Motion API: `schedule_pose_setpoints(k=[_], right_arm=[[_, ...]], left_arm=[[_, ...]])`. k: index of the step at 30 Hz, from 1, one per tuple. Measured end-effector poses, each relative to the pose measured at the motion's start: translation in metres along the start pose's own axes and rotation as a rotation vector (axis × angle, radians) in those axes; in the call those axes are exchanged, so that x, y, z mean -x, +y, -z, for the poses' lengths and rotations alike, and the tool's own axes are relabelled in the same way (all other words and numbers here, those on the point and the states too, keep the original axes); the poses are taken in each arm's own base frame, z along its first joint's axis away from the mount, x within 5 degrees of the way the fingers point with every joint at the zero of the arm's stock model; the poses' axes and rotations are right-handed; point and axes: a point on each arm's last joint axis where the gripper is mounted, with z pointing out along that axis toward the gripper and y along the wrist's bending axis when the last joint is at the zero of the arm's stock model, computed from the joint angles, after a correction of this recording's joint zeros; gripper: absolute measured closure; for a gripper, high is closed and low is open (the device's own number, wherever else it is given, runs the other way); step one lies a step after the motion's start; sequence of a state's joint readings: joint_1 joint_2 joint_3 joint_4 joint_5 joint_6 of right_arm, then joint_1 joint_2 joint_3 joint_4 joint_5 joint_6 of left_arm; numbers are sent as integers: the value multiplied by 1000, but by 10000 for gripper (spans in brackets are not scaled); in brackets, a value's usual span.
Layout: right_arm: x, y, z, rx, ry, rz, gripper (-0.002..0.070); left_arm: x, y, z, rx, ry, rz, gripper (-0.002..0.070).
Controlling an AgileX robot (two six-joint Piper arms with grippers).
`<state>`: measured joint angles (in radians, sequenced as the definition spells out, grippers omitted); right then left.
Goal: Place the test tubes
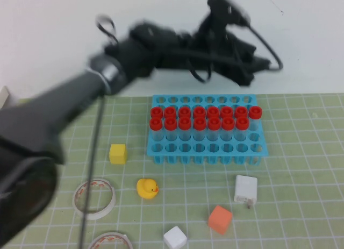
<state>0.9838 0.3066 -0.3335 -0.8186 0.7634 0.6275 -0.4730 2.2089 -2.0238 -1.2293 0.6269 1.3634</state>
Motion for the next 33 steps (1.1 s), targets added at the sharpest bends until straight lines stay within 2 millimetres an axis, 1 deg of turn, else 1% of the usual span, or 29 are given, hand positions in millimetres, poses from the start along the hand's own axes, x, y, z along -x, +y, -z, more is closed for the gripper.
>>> schedule_pose_setpoints(k=[1,3,6,7,9,13,16,20,23,26,30,33], right_arm=[[0,0,0,-1,-1,1,675],[0,0,0,-2,-2,3,675],[0,0,0,-2,-2,3,675],[0,0,0,-3,-3,4,675],[0,0,0,-5,-3,5,675],[0,0,0,-5,-3,5,675],[0,0,0,-5,-3,5,675],[0,-1,0,-6,-4,6,675],[0,-1,0,-6,-4,6,675],[0,-1,0,-6,-4,6,675],[0,-1,0,-6,-4,6,675],[0,-1,0,-6,-4,6,675]], left_arm=[[12,-3,11,-3,10,-19,346],[34,-6,38,6,45,-65,446],[60,-6,78,43,81,-133,594],[68,-6,92,59,85,-149,622],[82,-5,116,88,82,-160,652],[104,-8,163,122,75,-172,670],[113,-13,189,114,93,-188,673],[122,-24,218,124,141,-216,675],[128,-34,236,191,187,-229,675],[133,-44,258,299,223,-226,675],[142,-64,292,442,236,-229,675],[146,-87,320,527,213,-226,675]])
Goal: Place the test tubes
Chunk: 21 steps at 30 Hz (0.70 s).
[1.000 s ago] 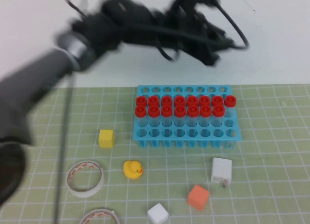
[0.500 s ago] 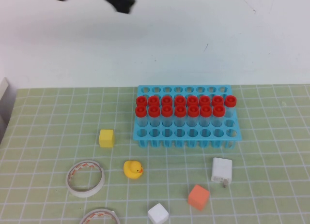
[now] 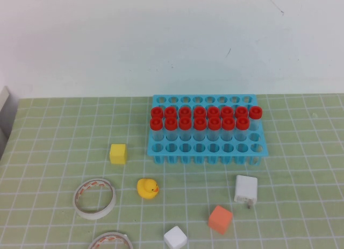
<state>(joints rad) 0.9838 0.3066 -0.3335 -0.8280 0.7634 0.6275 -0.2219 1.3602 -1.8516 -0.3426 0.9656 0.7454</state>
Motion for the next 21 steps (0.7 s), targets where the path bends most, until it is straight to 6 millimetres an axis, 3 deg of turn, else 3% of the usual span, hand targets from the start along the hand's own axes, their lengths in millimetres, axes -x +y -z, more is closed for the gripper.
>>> schedule_pose_setpoints(k=[6,12,17,21], right_arm=[[0,0,0,0,0,0,675],[0,0,0,-1,-1,1,675],[0,0,0,-2,0,1,675],[0,0,0,-3,-1,1,675]], left_arm=[[-19,-22,57,128,-43,105,675],[-66,-49,102,303,-60,173,675],[-119,-78,120,381,-3,237,675],[-160,-99,120,393,57,271,675]])
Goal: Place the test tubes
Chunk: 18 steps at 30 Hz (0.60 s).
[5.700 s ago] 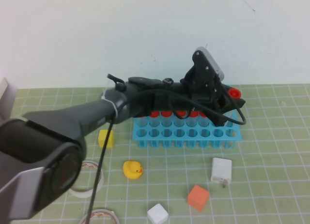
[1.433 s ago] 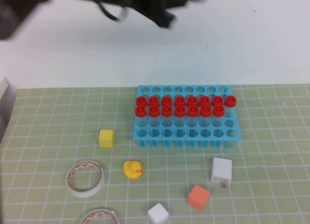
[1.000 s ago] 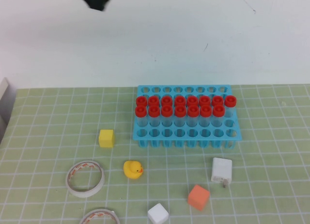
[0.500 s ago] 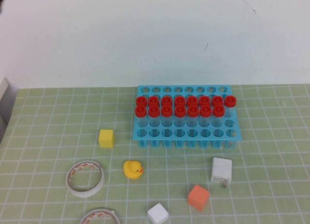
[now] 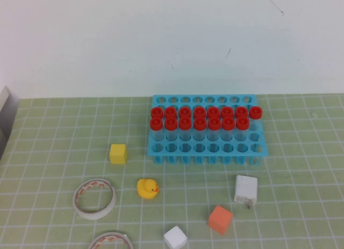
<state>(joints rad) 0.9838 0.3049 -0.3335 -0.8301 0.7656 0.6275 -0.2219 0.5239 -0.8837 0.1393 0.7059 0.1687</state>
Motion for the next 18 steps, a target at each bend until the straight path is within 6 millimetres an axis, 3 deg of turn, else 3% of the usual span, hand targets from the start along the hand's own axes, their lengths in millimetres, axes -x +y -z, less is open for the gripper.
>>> schedule_pose_setpoints(k=[7,18], right_arm=[[0,0,0,0,0,0,676],[0,0,0,0,0,0,676]], left_arm=[[-51,-13,-9,-8,112,-9,675],[-93,-23,-22,-24,262,-45,675]])
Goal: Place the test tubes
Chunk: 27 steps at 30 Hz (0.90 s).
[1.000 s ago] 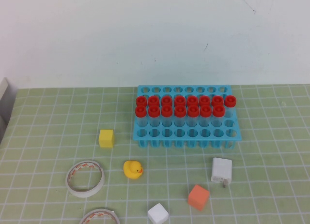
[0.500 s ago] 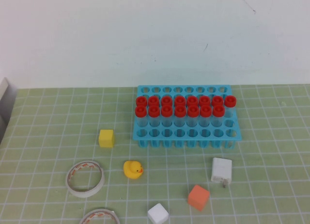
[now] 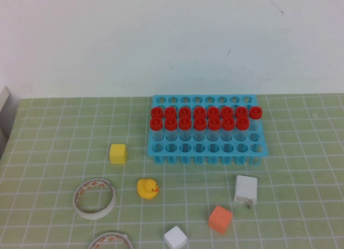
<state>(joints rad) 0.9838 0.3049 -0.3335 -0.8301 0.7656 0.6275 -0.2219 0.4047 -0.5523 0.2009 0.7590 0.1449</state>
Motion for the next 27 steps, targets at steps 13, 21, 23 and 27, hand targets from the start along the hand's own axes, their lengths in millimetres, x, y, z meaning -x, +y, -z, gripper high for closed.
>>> schedule_pose_setpoints(k=[13,21,23,27], right_arm=[[0,0,0,0,0,0,676],[0,0,0,0,0,0,676],[0,0,0,-1,2,0,676],[0,0,0,-1,2,0,676]], left_arm=[[-29,-10,46,-33,-260,160,675],[-43,-18,42,-44,-365,191,675],[-48,-21,31,-44,-359,193,675],[-59,-28,8,-45,-360,206,675]])
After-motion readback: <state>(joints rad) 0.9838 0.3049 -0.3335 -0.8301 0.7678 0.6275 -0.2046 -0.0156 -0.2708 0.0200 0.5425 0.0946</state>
